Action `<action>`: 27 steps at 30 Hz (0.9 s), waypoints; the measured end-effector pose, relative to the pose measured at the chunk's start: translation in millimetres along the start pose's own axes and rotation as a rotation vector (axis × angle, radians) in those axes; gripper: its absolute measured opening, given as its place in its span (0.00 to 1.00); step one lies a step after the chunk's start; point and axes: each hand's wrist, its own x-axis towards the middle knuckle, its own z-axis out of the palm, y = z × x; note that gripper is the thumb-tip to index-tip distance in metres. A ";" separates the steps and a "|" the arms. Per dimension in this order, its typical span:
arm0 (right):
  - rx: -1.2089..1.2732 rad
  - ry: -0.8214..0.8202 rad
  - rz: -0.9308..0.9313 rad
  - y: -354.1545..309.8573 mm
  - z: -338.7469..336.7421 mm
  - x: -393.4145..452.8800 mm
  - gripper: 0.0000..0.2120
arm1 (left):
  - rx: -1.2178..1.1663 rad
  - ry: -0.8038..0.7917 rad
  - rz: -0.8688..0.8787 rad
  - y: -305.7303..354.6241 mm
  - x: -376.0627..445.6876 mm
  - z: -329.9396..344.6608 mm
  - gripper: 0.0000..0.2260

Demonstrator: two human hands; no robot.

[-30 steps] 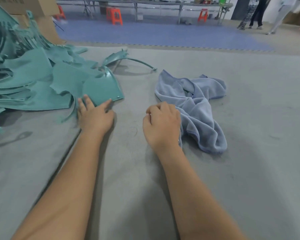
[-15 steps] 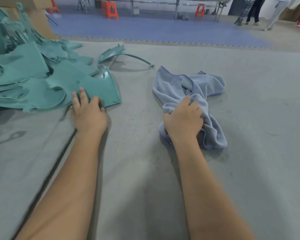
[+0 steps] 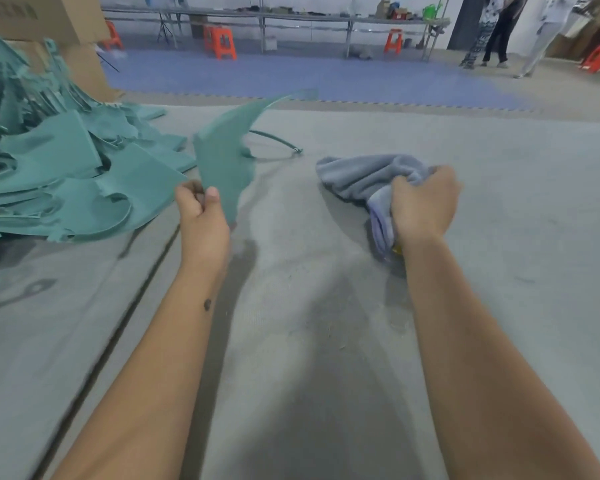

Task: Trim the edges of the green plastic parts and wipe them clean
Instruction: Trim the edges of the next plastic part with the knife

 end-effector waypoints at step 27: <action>-0.166 -0.356 -0.154 58.1 -15.6 -43.9 0.22 | -0.340 -0.060 -0.375 -23.8 -22.9 2.6 0.22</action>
